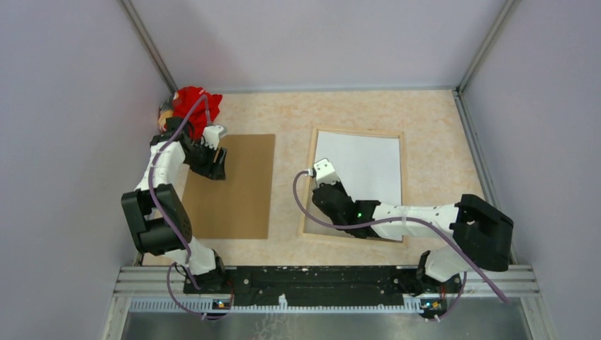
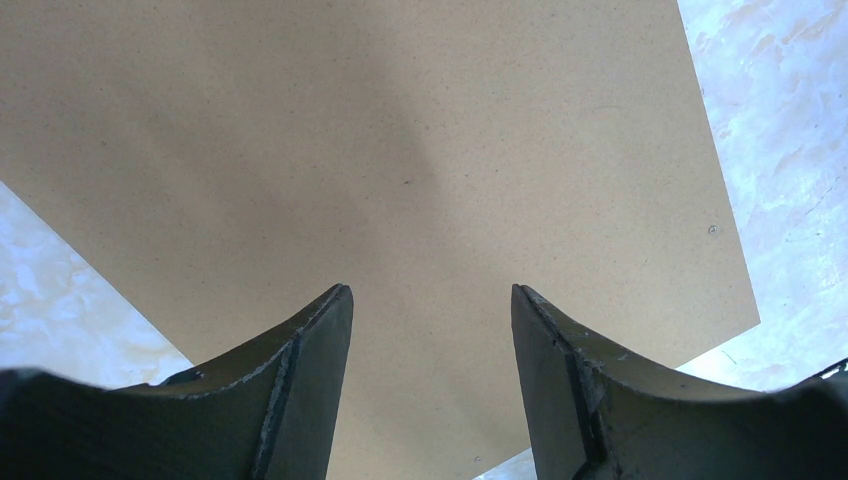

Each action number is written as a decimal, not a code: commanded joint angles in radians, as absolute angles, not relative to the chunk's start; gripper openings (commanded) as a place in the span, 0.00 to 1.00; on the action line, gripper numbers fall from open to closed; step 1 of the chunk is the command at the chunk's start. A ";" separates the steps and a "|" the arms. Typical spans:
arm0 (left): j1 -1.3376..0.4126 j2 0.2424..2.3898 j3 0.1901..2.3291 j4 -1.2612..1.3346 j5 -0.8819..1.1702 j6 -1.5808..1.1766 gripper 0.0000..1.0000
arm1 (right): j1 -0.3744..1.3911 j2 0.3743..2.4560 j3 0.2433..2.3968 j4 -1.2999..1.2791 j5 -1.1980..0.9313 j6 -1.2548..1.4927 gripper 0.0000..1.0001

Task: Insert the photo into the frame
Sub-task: Turn over the photo from the photo frame, then adjust the photo in the photo frame, then turn over the photo frame item at the center of the board.

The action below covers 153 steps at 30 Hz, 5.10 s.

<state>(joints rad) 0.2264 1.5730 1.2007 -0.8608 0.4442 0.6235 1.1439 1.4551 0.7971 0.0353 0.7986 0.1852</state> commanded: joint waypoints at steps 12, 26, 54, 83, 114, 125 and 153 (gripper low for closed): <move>0.222 1.537 1.196 -0.863 0.446 0.634 0.67 | 1.125 1.423 0.738 0.099 0.825 0.277 0.00; 0.221 1.523 1.187 -0.872 0.454 0.652 0.70 | 1.127 1.493 0.797 0.092 0.738 0.314 0.84; 0.207 1.517 1.171 -0.883 0.477 0.659 0.73 | 1.019 1.278 0.744 -0.196 0.132 0.536 0.23; 0.200 1.535 1.184 -0.878 0.450 0.655 0.73 | 1.019 1.508 0.630 0.099 0.021 0.640 0.00; 0.200 1.545 1.187 -0.886 0.456 0.658 0.73 | 0.990 1.327 0.489 -0.006 0.038 0.690 0.00; 0.200 1.548 1.198 -0.888 0.451 0.654 0.73 | 0.985 1.348 0.636 -0.006 -0.015 0.655 0.00; 0.507 1.770 1.257 -0.551 0.061 0.654 0.69 | 0.953 1.968 1.382 0.004 -0.056 0.730 0.78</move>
<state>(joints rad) 0.5037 1.7729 1.3125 -0.6617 0.1539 0.6289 0.9596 1.8820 1.2842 -0.0223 -0.0326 0.6800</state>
